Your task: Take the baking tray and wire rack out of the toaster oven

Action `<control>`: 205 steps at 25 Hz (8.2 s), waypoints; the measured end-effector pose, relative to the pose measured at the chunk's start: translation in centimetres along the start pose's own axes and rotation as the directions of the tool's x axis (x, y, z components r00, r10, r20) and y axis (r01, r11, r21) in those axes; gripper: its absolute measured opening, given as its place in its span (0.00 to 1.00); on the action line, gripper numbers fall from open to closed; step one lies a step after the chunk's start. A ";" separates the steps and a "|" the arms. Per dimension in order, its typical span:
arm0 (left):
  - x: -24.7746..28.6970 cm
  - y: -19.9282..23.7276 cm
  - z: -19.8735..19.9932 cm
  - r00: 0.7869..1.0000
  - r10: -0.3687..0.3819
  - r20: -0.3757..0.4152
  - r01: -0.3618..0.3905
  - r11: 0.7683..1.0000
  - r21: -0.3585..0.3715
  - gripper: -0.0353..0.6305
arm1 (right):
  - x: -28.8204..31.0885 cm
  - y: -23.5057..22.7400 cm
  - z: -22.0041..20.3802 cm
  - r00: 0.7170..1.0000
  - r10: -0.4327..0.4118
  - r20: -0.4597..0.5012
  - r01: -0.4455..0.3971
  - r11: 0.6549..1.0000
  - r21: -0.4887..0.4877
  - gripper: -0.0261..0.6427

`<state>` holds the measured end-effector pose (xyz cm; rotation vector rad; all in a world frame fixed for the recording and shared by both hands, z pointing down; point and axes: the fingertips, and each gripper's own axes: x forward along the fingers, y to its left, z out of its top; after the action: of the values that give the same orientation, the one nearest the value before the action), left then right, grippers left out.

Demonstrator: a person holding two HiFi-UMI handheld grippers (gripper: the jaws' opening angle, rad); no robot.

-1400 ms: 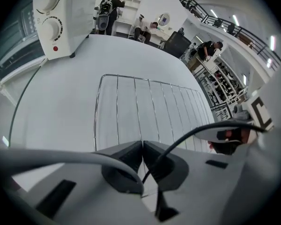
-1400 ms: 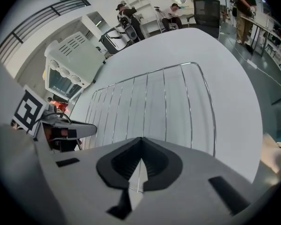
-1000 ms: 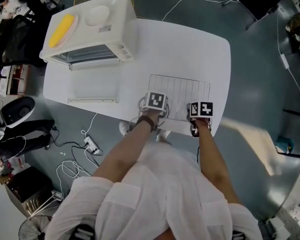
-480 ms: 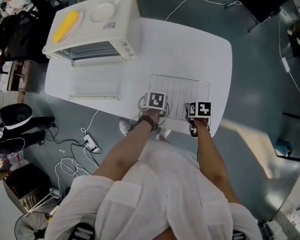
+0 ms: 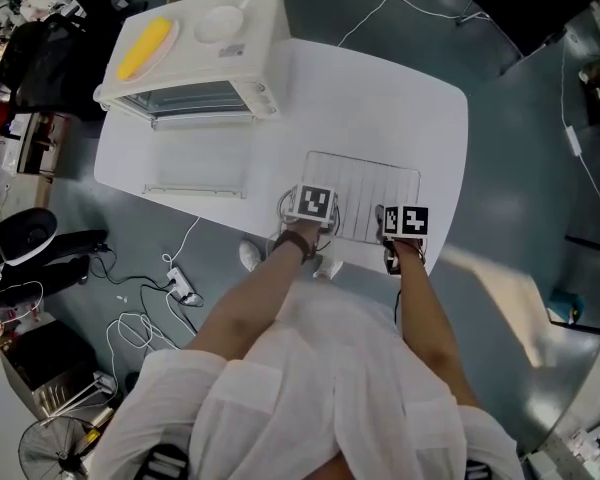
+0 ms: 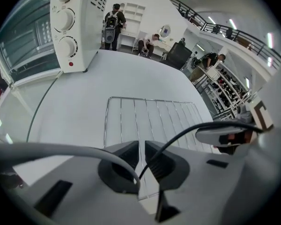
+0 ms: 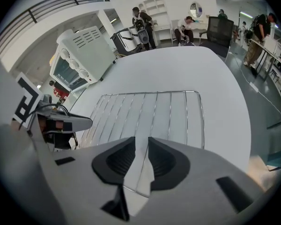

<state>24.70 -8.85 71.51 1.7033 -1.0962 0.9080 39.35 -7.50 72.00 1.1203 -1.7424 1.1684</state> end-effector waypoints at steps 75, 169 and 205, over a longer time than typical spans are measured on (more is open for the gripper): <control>-31.4 42.4 12.8 0.635 -0.006 0.772 -0.105 0.990 0.094 0.09 | 7.4 48.7 24.7 0.908 0.212 0.361 0.252 0.411 -0.876 0.16; -19.0 51.0 9.7 0.933 0.244 0.266 -0.204 0.964 -0.168 0.17 | 10.3 35.7 22.8 0.912 -0.266 0.312 0.368 0.866 -0.339 0.21; -20.3 49.6 5.7 0.936 0.247 0.250 -0.214 0.965 -0.151 0.18 | 10.8 35.1 17.6 0.975 -0.120 0.188 0.134 0.989 -0.062 0.17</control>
<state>-27.88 -19.03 65.66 1.6509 -1.5270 0.7490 1.01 -19.82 66.08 1.3082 -1.8077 0.9398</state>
